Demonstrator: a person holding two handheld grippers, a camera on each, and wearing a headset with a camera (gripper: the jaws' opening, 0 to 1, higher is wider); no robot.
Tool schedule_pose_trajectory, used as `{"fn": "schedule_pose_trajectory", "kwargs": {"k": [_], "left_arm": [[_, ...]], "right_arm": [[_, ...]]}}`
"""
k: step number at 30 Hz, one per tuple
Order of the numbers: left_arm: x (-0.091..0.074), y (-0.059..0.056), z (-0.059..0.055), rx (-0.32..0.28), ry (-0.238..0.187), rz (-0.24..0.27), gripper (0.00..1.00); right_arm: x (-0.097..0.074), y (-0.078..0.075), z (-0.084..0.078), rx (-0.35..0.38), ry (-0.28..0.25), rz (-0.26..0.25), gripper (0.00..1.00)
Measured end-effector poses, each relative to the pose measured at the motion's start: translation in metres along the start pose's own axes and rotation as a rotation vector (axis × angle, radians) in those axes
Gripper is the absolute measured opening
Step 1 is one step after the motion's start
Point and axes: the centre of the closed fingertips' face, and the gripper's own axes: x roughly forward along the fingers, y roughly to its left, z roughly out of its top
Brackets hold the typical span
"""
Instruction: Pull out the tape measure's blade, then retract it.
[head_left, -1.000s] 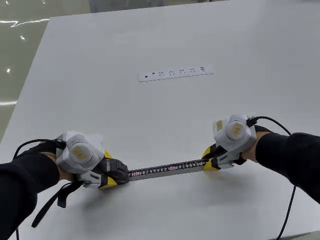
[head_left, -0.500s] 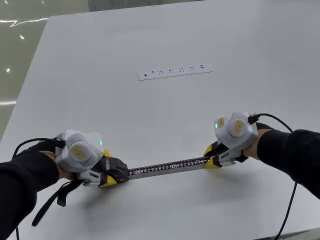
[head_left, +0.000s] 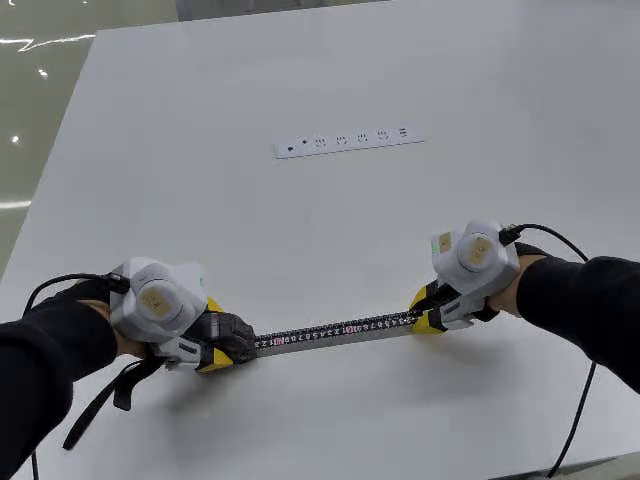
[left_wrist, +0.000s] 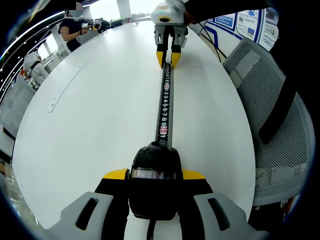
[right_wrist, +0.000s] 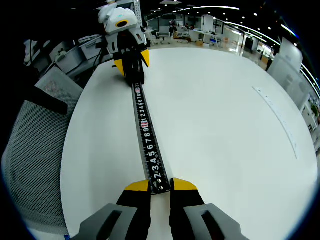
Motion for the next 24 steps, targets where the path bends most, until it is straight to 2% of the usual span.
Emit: {"fn": "schedule_pose_trajectory", "kwargs": {"k": [24], "left_arm": [[0.0001, 0.0002, 0.0009, -0.001, -0.001, 0.001, 0.32]], "right_arm": [[-0.0040, -0.0020, -0.0059, 0.012, 0.000, -0.007, 0.09]]}}
